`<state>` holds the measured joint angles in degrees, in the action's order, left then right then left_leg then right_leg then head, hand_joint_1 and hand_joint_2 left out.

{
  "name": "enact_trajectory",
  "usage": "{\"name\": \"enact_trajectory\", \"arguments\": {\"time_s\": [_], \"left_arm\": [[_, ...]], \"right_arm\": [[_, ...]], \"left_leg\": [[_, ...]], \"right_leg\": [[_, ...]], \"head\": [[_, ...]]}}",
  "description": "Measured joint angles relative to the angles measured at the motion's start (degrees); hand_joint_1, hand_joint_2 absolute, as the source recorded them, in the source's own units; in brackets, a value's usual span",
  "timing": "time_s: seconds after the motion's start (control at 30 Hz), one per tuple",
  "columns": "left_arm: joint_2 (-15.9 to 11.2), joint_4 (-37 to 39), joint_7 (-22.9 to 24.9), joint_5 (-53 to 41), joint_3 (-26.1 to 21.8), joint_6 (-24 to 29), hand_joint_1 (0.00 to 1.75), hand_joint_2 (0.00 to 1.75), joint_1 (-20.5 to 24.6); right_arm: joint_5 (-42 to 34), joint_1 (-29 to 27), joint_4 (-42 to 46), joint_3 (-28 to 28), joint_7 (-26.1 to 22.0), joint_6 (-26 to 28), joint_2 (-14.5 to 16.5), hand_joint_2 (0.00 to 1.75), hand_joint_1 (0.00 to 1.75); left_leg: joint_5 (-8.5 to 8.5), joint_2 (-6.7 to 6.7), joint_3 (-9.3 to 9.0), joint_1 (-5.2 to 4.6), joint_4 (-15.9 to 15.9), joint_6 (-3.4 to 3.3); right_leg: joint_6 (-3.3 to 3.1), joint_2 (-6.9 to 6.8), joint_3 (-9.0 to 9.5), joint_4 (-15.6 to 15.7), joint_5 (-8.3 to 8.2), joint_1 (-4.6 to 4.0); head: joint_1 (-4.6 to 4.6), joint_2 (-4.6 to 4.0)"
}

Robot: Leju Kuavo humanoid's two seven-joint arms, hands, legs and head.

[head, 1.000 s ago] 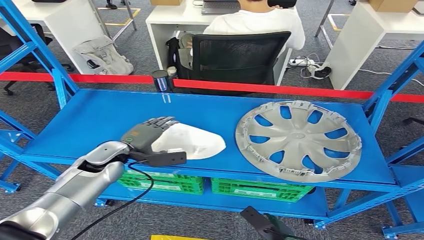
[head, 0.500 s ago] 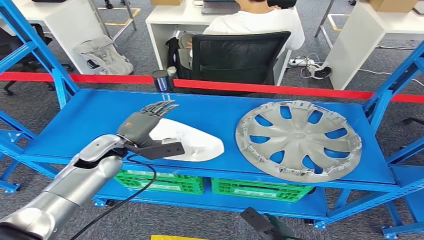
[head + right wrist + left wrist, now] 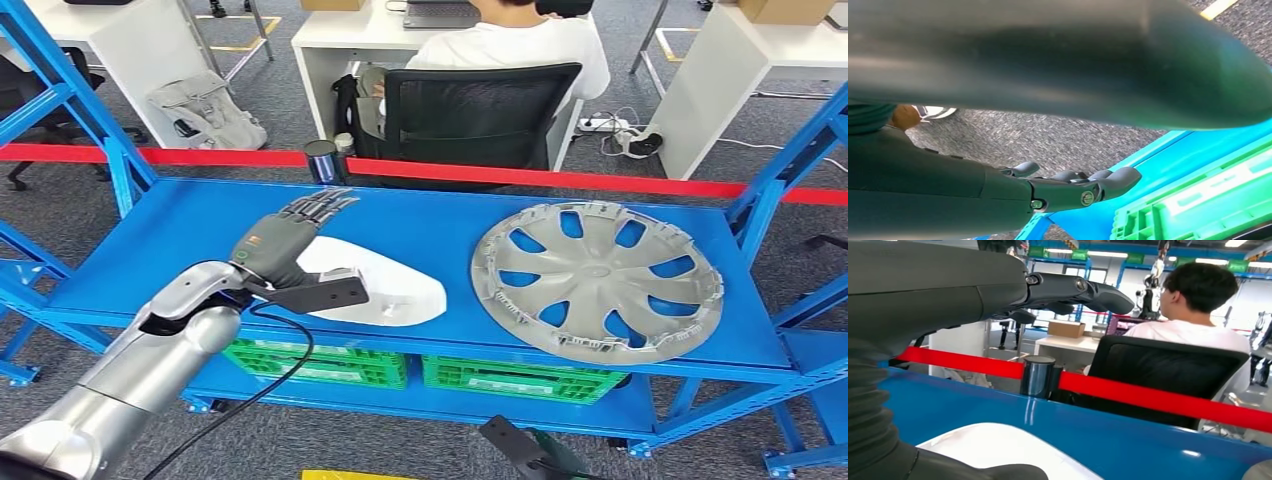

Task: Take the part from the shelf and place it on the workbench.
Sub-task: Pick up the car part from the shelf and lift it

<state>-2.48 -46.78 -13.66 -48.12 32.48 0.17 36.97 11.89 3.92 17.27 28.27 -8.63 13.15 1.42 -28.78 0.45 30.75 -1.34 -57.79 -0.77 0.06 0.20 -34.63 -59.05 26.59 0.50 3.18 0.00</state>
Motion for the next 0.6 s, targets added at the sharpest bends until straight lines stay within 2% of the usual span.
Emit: {"name": "enact_trajectory", "arguments": {"time_s": [0.03,0.17,0.6], "left_arm": [[-0.2,-0.2,0.4,-0.3,0.0,-0.8,0.00,1.75,0.0],[-1.5,-0.6,1.8,-1.8,0.3,-3.1,0.00,0.00,-0.1],[-5.7,-5.5,3.5,-3.4,1.3,-5.9,0.00,0.00,-6.4]], "right_arm": [[0.0,0.0,0.0,0.0,-0.1,0.0,0.0,0.00,0.00],[0.0,0.0,0.0,0.0,-0.2,0.0,0.0,0.00,0.00],[-0.4,-0.2,0.0,-0.9,-0.7,-0.1,0.0,0.00,0.00]], "left_leg": [[0.00,0.00,0.00,0.00,0.0,0.00],[0.00,0.01,0.00,0.00,0.0,0.00],[0.00,0.00,0.02,0.00,0.0,0.00]], "right_leg": [[0.00,0.00,0.00,0.0,0.00,0.00],[0.00,0.00,0.00,0.0,0.00,-0.01],[0.00,0.01,0.00,0.0,0.01,0.00]], "head": [[0.00,0.01],[0.01,0.01],[0.01,0.02]]}}
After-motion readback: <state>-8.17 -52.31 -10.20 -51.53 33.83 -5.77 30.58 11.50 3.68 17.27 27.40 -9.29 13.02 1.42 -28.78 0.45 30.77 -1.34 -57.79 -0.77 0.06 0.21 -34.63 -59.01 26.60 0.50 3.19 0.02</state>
